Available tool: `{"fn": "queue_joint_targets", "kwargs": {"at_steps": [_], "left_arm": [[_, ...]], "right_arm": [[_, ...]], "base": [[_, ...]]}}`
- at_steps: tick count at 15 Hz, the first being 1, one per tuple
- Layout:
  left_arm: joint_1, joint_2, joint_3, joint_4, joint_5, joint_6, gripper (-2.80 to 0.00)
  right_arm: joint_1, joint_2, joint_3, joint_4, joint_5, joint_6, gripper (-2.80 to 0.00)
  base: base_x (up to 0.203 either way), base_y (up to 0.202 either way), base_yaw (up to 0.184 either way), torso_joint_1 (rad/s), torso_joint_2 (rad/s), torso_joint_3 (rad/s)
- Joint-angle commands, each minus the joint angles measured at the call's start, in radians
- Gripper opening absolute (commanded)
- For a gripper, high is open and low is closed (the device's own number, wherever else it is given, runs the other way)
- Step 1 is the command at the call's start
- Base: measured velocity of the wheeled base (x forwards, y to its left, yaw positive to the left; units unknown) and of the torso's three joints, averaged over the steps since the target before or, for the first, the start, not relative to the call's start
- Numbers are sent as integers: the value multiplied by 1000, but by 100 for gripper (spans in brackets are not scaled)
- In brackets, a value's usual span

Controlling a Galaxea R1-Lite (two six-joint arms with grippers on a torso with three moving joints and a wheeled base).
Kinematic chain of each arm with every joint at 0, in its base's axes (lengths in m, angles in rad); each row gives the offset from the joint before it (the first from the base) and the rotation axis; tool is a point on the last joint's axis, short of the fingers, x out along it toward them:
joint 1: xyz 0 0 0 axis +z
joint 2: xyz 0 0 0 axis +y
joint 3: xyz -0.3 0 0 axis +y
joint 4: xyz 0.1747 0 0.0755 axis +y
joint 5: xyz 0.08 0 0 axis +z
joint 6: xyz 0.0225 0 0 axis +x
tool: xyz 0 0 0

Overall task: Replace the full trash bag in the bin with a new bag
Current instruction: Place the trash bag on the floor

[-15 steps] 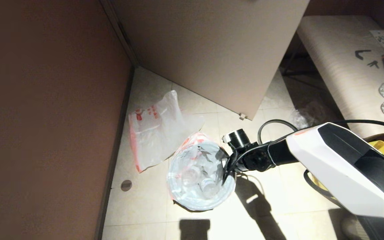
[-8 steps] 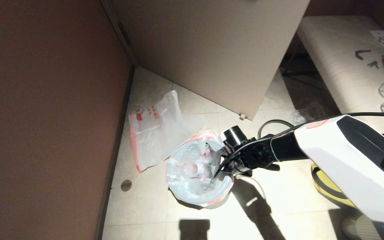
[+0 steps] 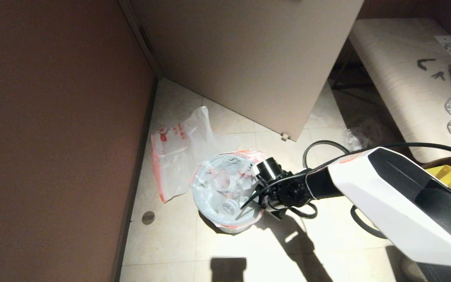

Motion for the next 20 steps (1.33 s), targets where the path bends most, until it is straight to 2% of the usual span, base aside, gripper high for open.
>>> {"fn": "queue_joint_targets", "kwargs": {"at_steps": [1, 4, 5, 8, 14, 15, 18, 20], "left_arm": [[0, 0, 6, 0, 0, 0, -280], [0, 0, 6, 0, 0, 0, -280], [0, 0, 6, 0, 0, 0, -280], [0, 0, 6, 0, 0, 0, -280], [0, 0, 6, 0, 0, 0, -280], [0, 0, 6, 0, 0, 0, -280], [0, 0, 6, 0, 0, 0, -280], [0, 0, 6, 0, 0, 0, -280]], "right_arm": [[12, 29, 1, 4, -2, 23, -280], [35, 21, 15, 40, -15, 56, -280], [39, 21, 15, 69, -23, 57, 0], [60, -6, 18, 92, -23, 43, 0], [98, -212, 91, 255, -26, 22, 0], [99, -240, 109, 258, -31, -44, 0], [63, -243, 112, 229, -45, -319, 0], [10, -197, 96, 115, -39, -511, 0]], "base": [[0, 0, 0, 0, 0, 0], [0, 0, 0, 0, 0, 0], [0, 0, 0, 0, 0, 0], [0, 0, 0, 0, 0, 0], [0, 0, 0, 0, 0, 0], [0, 0, 0, 0, 0, 0], [0, 0, 0, 0, 0, 0], [0, 0, 0, 0, 0, 0]]}}
